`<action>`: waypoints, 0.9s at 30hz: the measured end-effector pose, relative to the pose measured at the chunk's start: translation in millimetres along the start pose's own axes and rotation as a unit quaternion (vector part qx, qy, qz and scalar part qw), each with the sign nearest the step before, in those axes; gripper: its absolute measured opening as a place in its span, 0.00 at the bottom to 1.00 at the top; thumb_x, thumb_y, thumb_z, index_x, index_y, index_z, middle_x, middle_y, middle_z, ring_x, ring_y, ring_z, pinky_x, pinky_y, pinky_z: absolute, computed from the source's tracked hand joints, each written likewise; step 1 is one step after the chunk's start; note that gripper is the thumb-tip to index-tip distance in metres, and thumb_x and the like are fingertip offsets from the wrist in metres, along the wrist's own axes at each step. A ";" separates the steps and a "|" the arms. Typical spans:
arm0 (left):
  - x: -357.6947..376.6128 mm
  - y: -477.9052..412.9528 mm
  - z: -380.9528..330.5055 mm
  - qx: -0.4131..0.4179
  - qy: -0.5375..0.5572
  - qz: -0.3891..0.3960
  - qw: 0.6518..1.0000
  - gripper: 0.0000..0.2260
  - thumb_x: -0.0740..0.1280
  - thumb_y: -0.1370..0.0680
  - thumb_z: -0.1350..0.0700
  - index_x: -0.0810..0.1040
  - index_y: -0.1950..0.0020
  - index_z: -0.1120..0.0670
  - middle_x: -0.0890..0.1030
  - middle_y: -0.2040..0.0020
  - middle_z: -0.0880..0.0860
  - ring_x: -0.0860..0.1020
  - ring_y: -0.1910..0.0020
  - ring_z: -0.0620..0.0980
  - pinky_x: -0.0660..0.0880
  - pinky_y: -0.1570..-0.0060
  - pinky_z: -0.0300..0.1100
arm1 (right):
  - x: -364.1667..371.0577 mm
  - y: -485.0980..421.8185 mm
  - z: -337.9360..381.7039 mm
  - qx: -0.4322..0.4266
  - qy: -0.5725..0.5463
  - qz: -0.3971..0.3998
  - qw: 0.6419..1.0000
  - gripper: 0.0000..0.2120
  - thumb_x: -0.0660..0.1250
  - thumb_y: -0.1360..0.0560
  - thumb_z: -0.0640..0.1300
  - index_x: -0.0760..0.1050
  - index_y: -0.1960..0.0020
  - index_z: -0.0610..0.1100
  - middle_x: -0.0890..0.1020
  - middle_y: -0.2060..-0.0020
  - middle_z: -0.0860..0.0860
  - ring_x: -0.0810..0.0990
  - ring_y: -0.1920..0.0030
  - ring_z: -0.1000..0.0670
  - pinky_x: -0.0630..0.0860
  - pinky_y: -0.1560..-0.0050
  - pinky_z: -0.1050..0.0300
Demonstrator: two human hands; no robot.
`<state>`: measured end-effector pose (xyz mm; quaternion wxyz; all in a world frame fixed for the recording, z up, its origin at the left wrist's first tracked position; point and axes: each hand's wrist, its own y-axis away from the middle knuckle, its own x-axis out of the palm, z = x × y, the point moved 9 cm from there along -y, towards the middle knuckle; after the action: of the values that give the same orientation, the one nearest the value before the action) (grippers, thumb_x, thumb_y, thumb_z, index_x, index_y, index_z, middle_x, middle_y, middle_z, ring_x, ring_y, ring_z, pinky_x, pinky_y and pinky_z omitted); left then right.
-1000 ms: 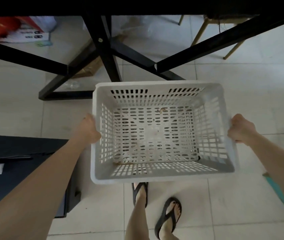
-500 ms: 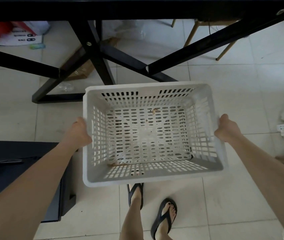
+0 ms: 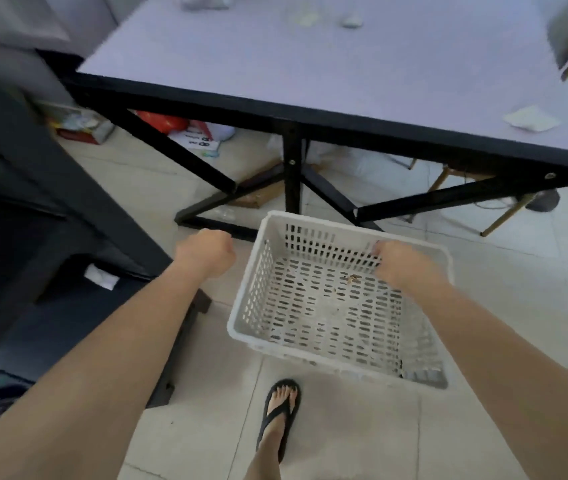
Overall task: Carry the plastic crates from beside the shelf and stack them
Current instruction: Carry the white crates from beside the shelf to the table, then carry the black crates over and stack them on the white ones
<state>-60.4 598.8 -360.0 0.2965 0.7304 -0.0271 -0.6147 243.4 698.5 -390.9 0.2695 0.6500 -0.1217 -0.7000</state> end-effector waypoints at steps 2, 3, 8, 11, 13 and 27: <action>-24.7 50.5 20.7 -0.036 0.009 -0.027 0.999 0.09 0.56 0.21 0.55 0.75 0.55 0.54 0.79 0.47 0.55 0.77 0.49 0.59 0.75 0.48 0.50 | -18.7 28.1 56.7 -0.066 0.051 0.005 0.996 0.16 0.60 0.25 0.40 0.73 0.38 0.44 0.79 0.44 0.44 0.79 0.46 0.42 0.78 0.45 0.48; -35.5 79.2 33.8 -0.055 0.013 -0.044 0.997 0.09 0.56 0.21 0.55 0.75 0.54 0.54 0.79 0.49 0.55 0.77 0.51 0.58 0.74 0.50 0.50 | -27.1 46.5 87.4 -0.101 0.070 -0.002 0.992 0.16 0.60 0.24 0.40 0.73 0.37 0.44 0.79 0.44 0.44 0.79 0.46 0.42 0.79 0.47 0.49; -62.0 232.9 116.5 -0.127 0.050 -0.078 0.988 0.14 0.60 0.22 0.51 0.77 0.39 0.51 0.78 0.40 0.55 0.78 0.43 0.60 0.76 0.44 0.53 | -38.8 171.5 231.4 -0.276 0.086 -0.054 0.956 0.17 0.61 0.24 0.42 0.71 0.35 0.45 0.77 0.41 0.44 0.77 0.42 0.42 0.76 0.45 0.49; -66.3 325.1 177.2 -0.185 0.067 -0.064 0.978 0.15 0.60 0.22 0.51 0.77 0.39 0.53 0.79 0.39 0.55 0.77 0.41 0.59 0.77 0.42 0.55 | -21.8 252.3 308.6 -0.370 0.089 -0.026 0.924 0.17 0.63 0.25 0.44 0.70 0.37 0.46 0.76 0.42 0.44 0.77 0.42 0.40 0.76 0.45 0.46; -63.7 385.8 224.7 -0.235 0.076 -0.057 0.967 0.15 0.59 0.22 0.52 0.78 0.40 0.54 0.79 0.40 0.55 0.78 0.41 0.59 0.76 0.42 0.56 | -7.0 304.5 361.4 -0.415 0.131 0.002 0.901 0.17 0.64 0.26 0.46 0.70 0.38 0.48 0.76 0.42 0.45 0.77 0.43 0.41 0.76 0.48 0.48; 43.4 829.9 567.6 -0.513 0.164 -0.133 0.832 0.15 0.62 0.24 0.54 0.77 0.38 0.51 0.78 0.37 0.56 0.77 0.39 0.59 0.76 0.41 0.51 | 166.6 690.4 722.7 -0.622 0.238 0.039 0.745 0.20 0.64 0.25 0.46 0.69 0.33 0.49 0.73 0.35 0.47 0.75 0.38 0.44 0.74 0.41 0.50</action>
<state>-299.0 -328.5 -50.1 0.5440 0.5599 0.4389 -0.4449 -312.1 -90.5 -81.6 0.6616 0.4781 0.3837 -0.4318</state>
